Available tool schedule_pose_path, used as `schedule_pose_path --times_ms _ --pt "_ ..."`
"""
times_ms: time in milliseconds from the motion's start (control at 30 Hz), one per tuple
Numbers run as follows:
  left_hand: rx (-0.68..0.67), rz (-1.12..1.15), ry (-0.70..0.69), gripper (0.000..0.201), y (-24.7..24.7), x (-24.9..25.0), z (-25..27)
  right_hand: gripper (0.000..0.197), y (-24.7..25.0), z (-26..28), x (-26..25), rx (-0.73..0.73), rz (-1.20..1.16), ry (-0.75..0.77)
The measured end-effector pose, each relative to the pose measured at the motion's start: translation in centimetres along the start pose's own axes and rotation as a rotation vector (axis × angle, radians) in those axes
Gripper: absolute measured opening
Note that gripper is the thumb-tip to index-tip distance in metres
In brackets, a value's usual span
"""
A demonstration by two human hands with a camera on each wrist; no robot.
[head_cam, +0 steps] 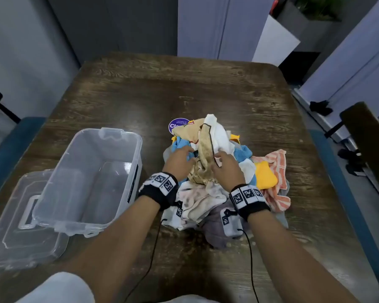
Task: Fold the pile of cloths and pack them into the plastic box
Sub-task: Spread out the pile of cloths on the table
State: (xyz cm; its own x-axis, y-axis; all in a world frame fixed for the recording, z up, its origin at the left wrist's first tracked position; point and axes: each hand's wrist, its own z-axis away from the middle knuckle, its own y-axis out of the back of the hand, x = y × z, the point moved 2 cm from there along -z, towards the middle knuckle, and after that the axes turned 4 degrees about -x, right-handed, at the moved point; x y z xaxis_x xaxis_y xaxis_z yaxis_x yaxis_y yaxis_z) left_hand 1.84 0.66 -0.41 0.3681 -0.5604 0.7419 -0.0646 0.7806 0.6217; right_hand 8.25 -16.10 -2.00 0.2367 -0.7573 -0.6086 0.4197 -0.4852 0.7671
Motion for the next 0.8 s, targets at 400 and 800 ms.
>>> schedule_pose_path --times_ms 400,800 --pt "-0.211 -0.133 0.05 0.043 -6.0 -3.6 -0.7 0.038 -5.1 -1.7 4.5 -0.071 0.023 -0.134" --pt "-0.127 -0.056 0.043 0.029 -5.6 -4.8 -1.7 0.046 -5.5 1.9 1.4 0.117 0.232 -0.069"
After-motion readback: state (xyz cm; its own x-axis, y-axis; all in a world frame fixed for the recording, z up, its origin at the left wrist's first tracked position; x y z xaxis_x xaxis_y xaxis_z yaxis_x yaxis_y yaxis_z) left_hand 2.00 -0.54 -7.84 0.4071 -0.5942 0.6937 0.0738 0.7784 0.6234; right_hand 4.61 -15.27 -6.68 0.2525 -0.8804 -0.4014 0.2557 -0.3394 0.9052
